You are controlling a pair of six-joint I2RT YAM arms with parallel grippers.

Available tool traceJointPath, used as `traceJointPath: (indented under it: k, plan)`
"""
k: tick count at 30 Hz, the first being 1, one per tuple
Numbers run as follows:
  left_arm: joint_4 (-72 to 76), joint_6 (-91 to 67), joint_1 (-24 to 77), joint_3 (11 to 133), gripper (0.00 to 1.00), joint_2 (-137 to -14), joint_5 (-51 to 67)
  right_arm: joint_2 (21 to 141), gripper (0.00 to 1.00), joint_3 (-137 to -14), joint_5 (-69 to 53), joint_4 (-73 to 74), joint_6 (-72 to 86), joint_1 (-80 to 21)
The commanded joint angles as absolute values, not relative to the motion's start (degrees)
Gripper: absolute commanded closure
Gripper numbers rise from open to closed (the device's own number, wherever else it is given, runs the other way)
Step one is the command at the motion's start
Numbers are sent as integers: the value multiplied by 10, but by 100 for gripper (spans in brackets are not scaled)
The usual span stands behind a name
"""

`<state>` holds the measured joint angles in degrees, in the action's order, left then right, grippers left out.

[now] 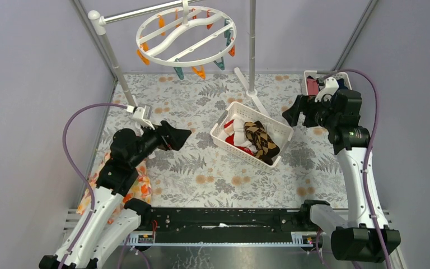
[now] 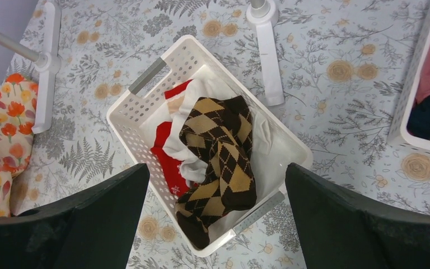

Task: Clip the socks to the hanger
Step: Pick up the sock from the bin.

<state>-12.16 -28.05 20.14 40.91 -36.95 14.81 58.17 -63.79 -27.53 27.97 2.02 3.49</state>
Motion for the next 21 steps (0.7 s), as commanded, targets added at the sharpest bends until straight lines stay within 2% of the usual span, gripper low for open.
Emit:
traceJointPath:
  k: [1, 4, 8, 10, 16, 21]
  plan:
    - [-24, -310, 198, 373, 1, -367, 236, 600, 0, -657, -311, 258, 19, 37]
    - [32, -325, 198, 339, 1, -371, 265, 614, 0, -649, -368, 247, -16, 37]
    - [177, -384, 198, 271, 1, -381, 283, 621, 0, -627, -485, 219, -91, 37]
    - [234, -411, 198, 250, 1, -400, 281, 623, 0, -616, -499, 202, -116, 37]
    - [208, -408, 198, 263, 1, -444, 249, 671, 0, -577, -543, 161, -123, 35]
    - [226, -424, 198, 221, 1, -437, 233, 760, 0, -670, -511, 344, -295, -24]
